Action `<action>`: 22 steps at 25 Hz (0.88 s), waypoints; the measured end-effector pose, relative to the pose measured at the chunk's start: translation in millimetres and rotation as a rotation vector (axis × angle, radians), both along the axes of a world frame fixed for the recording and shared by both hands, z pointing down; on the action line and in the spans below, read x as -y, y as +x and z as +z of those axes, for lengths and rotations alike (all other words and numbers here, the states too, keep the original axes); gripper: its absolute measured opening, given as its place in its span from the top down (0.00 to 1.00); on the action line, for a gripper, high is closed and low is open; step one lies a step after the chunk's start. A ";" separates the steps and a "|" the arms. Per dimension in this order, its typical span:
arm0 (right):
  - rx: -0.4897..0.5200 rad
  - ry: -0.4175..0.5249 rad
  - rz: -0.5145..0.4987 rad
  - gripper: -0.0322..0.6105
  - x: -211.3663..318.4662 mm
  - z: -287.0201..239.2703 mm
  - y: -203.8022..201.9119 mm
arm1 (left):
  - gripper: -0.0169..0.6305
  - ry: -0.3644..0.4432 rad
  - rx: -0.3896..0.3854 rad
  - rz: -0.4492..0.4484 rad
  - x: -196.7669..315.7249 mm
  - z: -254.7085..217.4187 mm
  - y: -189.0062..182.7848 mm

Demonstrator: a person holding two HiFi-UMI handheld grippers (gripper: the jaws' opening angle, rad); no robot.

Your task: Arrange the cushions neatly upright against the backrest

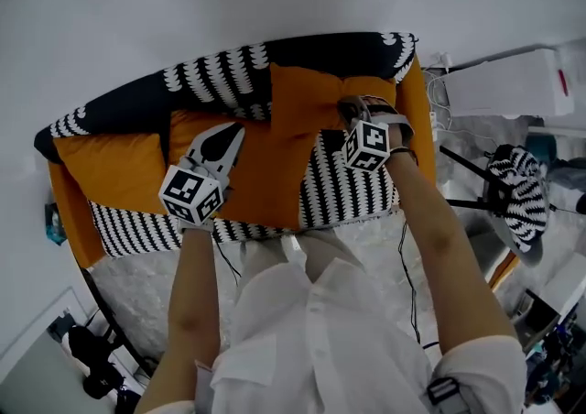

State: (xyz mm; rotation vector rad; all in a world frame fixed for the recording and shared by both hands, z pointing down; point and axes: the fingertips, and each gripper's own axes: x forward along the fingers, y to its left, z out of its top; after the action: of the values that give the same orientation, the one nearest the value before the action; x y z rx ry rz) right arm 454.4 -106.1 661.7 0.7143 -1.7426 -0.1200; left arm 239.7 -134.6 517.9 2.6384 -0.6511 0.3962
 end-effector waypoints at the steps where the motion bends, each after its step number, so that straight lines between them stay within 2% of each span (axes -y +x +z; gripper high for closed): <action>1: -0.018 -0.002 -0.002 0.92 1.0 5.6 11.7 | 0.92 -0.005 0.003 0.009 -0.7 4.7 9.5; 7: -0.125 0.006 0.052 0.92 13.0 56.2 74.0 | 0.92 -0.026 0.020 0.032 2.3 29.2 59.2; 10: -0.146 -0.014 0.085 0.92 12.4 91.0 92.0 | 0.92 -0.041 0.031 0.033 1.0 42.6 74.6; 14: -0.156 -0.074 0.078 0.92 7.5 131.6 97.2 | 0.92 -0.062 0.049 0.032 3.8 61.8 80.9; 22: -0.133 -0.149 0.046 0.92 -10.8 175.5 76.1 | 0.92 -0.086 0.054 0.030 7.9 86.0 91.2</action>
State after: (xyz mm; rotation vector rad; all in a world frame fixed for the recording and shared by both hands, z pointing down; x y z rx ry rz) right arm 530.4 -95.3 837.2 0.6228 -1.5894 -0.0049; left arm 330.8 -142.5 603.8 2.5661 -0.5975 0.4949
